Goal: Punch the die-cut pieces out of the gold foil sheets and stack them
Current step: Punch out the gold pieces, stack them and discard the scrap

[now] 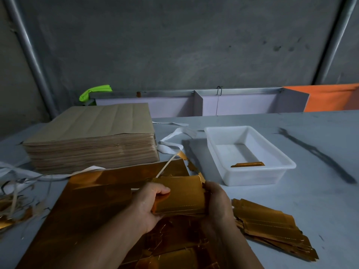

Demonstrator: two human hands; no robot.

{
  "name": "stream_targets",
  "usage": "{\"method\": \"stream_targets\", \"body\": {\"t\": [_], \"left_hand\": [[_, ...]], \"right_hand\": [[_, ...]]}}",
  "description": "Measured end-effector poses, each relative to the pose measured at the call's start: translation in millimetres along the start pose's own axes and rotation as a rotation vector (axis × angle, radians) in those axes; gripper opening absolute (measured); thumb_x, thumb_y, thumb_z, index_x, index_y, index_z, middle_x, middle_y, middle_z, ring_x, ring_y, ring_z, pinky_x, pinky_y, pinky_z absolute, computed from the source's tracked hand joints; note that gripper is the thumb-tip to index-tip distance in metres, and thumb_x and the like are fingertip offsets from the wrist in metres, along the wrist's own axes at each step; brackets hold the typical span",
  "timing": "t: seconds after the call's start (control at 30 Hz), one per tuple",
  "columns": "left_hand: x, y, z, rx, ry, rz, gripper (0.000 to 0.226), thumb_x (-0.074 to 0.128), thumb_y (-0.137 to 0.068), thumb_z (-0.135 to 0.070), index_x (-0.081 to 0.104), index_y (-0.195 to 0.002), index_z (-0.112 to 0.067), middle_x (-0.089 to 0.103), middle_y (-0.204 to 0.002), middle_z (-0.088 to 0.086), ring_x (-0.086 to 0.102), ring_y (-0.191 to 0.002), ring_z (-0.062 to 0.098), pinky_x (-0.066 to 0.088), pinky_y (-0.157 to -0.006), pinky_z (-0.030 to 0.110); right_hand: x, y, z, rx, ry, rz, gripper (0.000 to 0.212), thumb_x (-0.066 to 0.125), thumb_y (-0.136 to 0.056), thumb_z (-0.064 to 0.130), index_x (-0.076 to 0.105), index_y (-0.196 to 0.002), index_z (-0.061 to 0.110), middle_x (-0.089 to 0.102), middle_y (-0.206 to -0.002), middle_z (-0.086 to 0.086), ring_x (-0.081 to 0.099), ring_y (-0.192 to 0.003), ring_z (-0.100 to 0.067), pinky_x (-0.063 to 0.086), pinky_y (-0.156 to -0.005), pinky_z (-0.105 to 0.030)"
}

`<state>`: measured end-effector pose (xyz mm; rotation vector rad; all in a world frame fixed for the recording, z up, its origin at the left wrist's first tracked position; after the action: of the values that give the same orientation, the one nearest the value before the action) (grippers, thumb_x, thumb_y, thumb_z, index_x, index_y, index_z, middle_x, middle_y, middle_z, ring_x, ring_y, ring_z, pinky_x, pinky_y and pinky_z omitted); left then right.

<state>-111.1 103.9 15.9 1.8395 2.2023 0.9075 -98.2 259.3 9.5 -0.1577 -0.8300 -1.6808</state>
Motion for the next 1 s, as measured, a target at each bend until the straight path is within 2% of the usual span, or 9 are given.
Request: {"method": "stream_targets", "body": {"t": [0.13,0.2,0.33,0.47,0.53,0.67,0.77,0.9,1.0], "left_hand": [[-0.9,1.2,-1.9,0.005,-0.030,0.002,0.050,0.071,-0.055,-0.003,0.055,-0.101,-0.009,0.060,-0.100,0.020,0.060,-0.088,0.035,0.049,-0.059,0.039],[-1.3,2.6,-1.9,0.008,-0.049,0.000,0.048,0.070,-0.054,-0.003,0.055,-0.099,-0.010,0.058,-0.097,0.017,0.058,-0.085,0.032,0.045,-0.057,0.038],[-0.4,4.0,0.1,0.006,-0.056,0.010,0.048,0.070,-0.052,-0.005,0.056,-0.098,-0.010,0.057,-0.096,0.016,0.057,-0.083,0.031,0.043,-0.058,0.038],[-2.4,-0.4,2.2,0.008,-0.061,0.013,0.052,0.072,-0.052,-0.005,0.058,-0.103,-0.009,0.061,-0.100,0.017,0.060,-0.088,0.033,0.049,-0.064,0.040],[-3.0,-3.1,3.2,0.015,-0.068,0.017,0.055,0.073,-0.052,-0.006,0.059,-0.105,-0.008,0.063,-0.102,0.018,0.062,-0.092,0.035,0.052,-0.070,0.041],[-3.1,-5.1,3.4,0.043,-0.073,0.028,0.056,0.074,-0.051,-0.008,0.058,-0.105,-0.011,0.063,-0.104,0.018,0.062,-0.093,0.034,0.053,-0.070,0.040],[-4.6,-6.7,3.3,0.043,-0.050,0.038,0.059,0.074,-0.053,-0.008,0.056,-0.109,-0.012,0.063,-0.108,0.019,0.062,-0.097,0.036,0.053,-0.070,0.041],[-8.3,-9.4,2.2,0.034,-0.024,0.042,0.057,0.074,-0.054,-0.007,0.056,-0.107,-0.013,0.062,-0.110,0.020,0.061,-0.099,0.038,0.053,-0.067,0.042],[-9.4,-10.5,2.2,0.028,-0.029,0.057,0.056,0.074,-0.054,-0.007,0.056,-0.107,-0.013,0.061,-0.111,0.021,0.061,-0.098,0.038,0.052,-0.065,0.041]], "right_hand": [[1.8,-0.6,1.8,-0.031,-0.026,0.017,0.029,0.062,-0.090,0.043,0.067,-0.111,0.024,0.071,-0.104,-0.021,0.068,-0.094,-0.045,0.058,-0.075,-0.057],[2.6,1.0,3.1,-0.029,-0.010,0.022,0.033,0.063,-0.087,0.042,0.067,-0.111,0.020,0.069,-0.106,-0.019,0.066,-0.096,-0.044,0.056,-0.080,-0.058],[2.3,2.6,3.7,-0.003,0.018,0.008,0.035,0.058,-0.089,0.037,0.058,-0.115,0.012,0.064,-0.108,-0.021,0.063,-0.098,-0.043,0.054,-0.080,-0.050],[0.1,0.5,0.2,-0.027,0.040,0.001,0.032,0.056,-0.092,0.038,0.059,-0.116,0.015,0.065,-0.112,-0.024,0.064,-0.103,-0.045,0.050,-0.092,-0.062],[-0.6,-0.3,1.2,-0.079,0.077,-0.030,0.028,0.055,-0.094,0.039,0.057,-0.116,0.022,0.061,-0.118,-0.022,0.061,-0.107,-0.045,0.048,-0.093,-0.067],[-1.6,0.3,0.6,-0.105,0.182,-0.094,0.013,0.059,-0.094,0.041,0.056,-0.100,0.030,0.057,-0.112,-0.013,0.059,-0.102,-0.039,0.052,-0.091,-0.061],[-5.1,-2.8,-2.9,-0.039,0.163,-0.124,0.016,0.058,-0.095,0.036,0.058,-0.105,0.024,0.060,-0.112,-0.017,0.060,-0.102,-0.041,0.052,-0.091,-0.060],[-7.1,-2.9,-7.6,0.061,0.045,-0.122,0.025,0.054,-0.095,0.037,0.058,-0.111,0.018,0.066,-0.106,-0.021,0.064,-0.097,-0.043,0.055,-0.072,-0.047],[-6.7,-1.1,-3.5,0.029,0.116,-0.128,0.019,0.057,-0.094,0.028,0.062,-0.103,0.012,0.068,-0.095,-0.020,0.066,-0.086,-0.038,0.053,-0.059,-0.038]]}}
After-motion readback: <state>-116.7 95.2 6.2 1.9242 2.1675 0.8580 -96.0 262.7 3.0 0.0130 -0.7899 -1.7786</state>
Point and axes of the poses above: each hand's wrist, its own y-axis away from the middle knuckle, its own x-axis out of the palm, z = x × y, the point moved 5 cm from there along -y, towards the middle knuckle
